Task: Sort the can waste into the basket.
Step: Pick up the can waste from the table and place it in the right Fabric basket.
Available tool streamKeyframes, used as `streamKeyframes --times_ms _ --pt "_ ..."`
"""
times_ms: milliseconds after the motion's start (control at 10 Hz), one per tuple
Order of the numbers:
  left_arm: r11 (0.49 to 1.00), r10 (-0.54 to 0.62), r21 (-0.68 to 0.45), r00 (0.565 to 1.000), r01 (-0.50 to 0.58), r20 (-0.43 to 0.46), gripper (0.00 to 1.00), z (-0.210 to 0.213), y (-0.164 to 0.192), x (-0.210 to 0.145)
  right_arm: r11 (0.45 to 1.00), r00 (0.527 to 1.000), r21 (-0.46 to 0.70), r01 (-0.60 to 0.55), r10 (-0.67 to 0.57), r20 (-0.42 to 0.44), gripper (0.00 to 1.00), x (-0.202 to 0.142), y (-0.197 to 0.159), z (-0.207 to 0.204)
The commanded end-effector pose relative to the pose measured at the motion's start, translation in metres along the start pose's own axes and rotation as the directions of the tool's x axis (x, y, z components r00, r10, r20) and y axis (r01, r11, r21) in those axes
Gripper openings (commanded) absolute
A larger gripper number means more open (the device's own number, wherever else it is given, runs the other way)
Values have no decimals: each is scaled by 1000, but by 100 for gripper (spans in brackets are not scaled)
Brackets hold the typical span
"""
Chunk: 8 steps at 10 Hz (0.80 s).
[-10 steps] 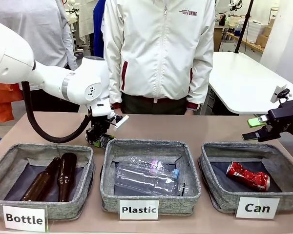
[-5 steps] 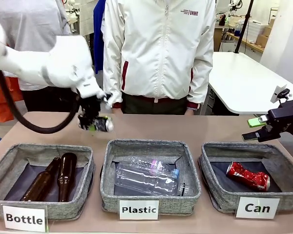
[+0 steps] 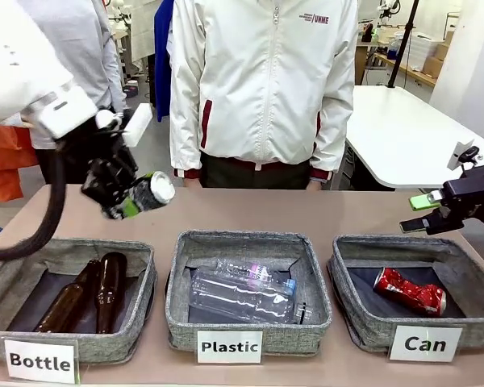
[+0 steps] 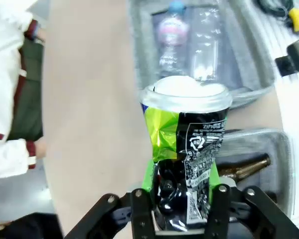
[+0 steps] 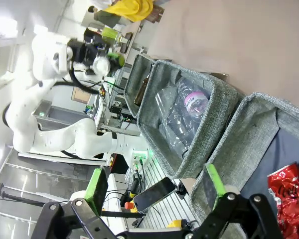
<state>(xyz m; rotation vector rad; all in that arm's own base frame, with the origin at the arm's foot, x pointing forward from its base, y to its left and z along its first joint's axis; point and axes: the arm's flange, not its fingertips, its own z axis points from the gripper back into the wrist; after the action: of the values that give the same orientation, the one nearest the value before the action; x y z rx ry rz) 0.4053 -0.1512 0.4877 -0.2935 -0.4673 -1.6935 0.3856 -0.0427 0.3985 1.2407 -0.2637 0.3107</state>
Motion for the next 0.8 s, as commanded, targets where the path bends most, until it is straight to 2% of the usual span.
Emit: streamKeyframes --times_ms 0,100,200,600,700 --pt "994 35 109 999 -32 -27 0 -9 -46 -14 1000 1000 -9 -24 24 2 100 0 0 1" --pt "978 80 193 997 -79 0 0 -11 -52 -22 1000 1000 -9 -24 24 2 100 0 0 1" --pt "999 10 31 1000 -10 -5 0 -2 -29 -8 1000 1000 -9 -24 24 2 100 0 0 1" --pt "999 10 31 1000 -10 -5 0 -2 -29 -8 1000 1000 -9 -24 24 2 100 0 0 1" --pt "999 3 48 1000 -3 -5 45 -8 -35 -7 1000 1000 -9 -24 24 2 100 0 0 1"
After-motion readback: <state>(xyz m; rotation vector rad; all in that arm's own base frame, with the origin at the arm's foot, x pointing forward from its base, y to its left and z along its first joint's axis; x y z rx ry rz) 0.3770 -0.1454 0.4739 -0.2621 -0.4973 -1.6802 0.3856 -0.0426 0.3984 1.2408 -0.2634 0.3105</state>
